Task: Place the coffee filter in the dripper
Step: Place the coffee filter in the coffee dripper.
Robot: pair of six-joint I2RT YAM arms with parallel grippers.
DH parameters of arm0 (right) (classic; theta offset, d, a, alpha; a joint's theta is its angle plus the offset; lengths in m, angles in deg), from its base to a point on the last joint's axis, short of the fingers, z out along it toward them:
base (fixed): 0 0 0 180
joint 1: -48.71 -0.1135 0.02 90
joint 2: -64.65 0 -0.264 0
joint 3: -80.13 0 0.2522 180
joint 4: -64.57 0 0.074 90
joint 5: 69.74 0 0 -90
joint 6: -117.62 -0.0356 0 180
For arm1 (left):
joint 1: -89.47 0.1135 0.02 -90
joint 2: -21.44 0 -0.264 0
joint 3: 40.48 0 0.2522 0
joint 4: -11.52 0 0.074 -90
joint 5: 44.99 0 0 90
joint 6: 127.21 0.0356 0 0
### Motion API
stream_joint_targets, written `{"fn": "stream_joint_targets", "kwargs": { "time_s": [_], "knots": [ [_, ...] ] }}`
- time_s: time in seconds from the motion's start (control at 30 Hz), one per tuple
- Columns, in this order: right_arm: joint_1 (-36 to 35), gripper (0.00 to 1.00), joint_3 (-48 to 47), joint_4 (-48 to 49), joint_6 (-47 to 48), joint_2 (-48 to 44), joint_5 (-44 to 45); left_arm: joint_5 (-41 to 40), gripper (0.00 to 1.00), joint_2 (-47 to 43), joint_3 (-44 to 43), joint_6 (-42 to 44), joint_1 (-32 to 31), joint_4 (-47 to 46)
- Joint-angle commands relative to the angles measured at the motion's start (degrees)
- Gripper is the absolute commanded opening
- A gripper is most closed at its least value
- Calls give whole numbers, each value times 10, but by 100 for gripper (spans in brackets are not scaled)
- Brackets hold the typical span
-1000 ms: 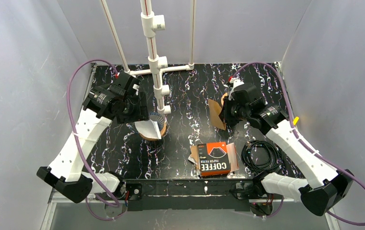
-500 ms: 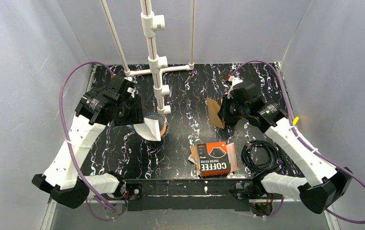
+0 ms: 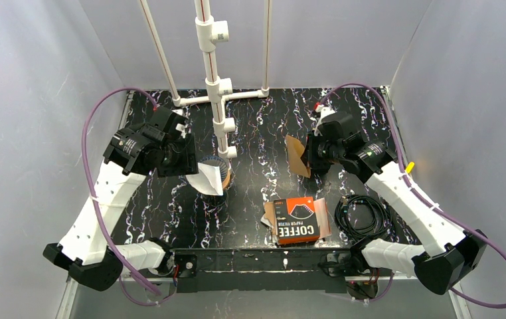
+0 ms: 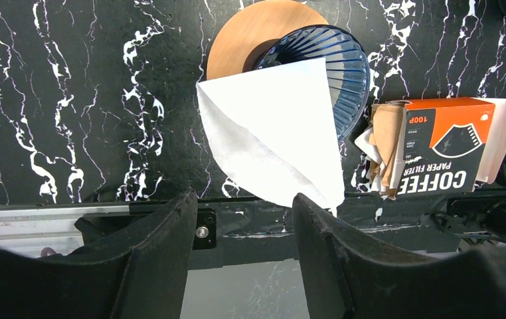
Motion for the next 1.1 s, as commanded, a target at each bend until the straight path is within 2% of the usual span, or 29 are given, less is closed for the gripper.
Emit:
{"fn": "stream_joint_targets", "kwargs": {
  "time_s": [0.0, 0.2, 0.43, 0.6, 0.77, 0.9, 1.07],
  "knots": [
    [0, 1, -37, 21, 4, 3, -1, 1, 52, -20, -26, 14, 2, 26],
    [0, 1, -47, 23, -4, 8, -1, 67, 52, -47, -54, 67, 2, -8],
    [0, 1, -50, 35, -15, 8, 21, 236, 52, -97, -21, 104, 2, -133],
    [0, 1, -60, 31, -20, 15, 33, 290, 56, -112, 2, 124, -10, -206],
    [0, 1, -70, 23, -19, 27, 33, 300, 58, -99, -1, 171, -61, -248],
    [1, 1, -76, 21, -21, 32, 36, 252, 60, -70, -26, 222, -139, -260],
    [6, 1, -79, 18, -37, 29, 47, 197, 60, -31, -48, 269, -206, -261]
  ]
}}
